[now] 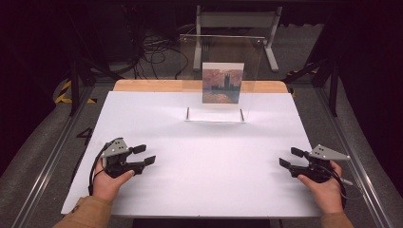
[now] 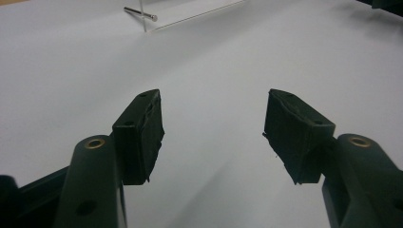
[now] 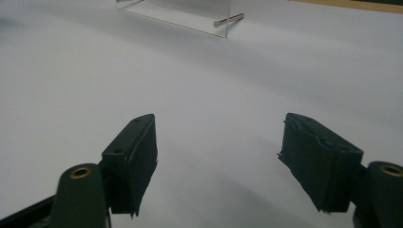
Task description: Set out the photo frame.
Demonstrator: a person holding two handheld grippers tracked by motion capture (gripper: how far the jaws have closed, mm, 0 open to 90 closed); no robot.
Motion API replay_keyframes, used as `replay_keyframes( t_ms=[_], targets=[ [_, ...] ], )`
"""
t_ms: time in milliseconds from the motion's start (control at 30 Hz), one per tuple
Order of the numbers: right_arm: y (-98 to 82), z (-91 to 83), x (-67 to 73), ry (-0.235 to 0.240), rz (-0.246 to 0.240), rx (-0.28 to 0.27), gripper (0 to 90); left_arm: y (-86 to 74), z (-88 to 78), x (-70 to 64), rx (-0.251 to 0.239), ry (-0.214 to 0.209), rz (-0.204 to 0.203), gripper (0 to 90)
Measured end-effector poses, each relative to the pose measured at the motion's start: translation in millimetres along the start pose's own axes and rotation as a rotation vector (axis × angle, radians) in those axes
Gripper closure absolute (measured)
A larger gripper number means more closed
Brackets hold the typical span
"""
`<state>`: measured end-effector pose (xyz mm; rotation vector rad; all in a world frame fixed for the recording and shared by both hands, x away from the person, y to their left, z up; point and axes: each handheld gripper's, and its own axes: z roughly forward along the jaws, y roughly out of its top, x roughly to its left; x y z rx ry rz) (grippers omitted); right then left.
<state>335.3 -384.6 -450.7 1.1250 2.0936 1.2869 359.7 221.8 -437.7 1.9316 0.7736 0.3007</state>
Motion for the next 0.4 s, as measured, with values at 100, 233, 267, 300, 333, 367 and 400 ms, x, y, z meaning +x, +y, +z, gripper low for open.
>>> replay_keyframes(
  t_ms=[100,233,267,300,333,367,400],
  targets=[
    [-0.4,0.9,1.4,0.001,0.018,0.026,31.8,-0.4,0.2,0.0,-0.004,0.0,0.003,38.3],
    [1.1,3.6,4.2,-0.01,0.008,0.045,32.7,-2.2,2.1,-1.1,-0.006,-0.015,-0.017,38.3],
    [1.5,3.7,4.8,-0.011,0.005,0.042,32.7,-2.7,3.1,-1.6,-0.001,-0.009,-0.011,38.3],
    [2.1,3.5,5.2,-0.013,0.0,0.041,32.7,-2.7,3.1,-1.6,-0.001,-0.009,-0.011,38.3],
    [2.6,3.3,5.6,-0.012,-0.002,0.037,32.6,-2.9,3.7,-1.8,-0.002,-0.005,-0.011,38.3],
    [3.1,3.0,5.8,-0.012,-0.007,0.034,32.6,-3.2,4.1,-1.6,-0.006,0.001,-0.003,38.3],
    [3.6,2.5,6.3,-0.011,-0.008,0.03,32.6,-3.2,4.1,-1.6,-0.006,0.001,-0.003,38.2]
  ],
)
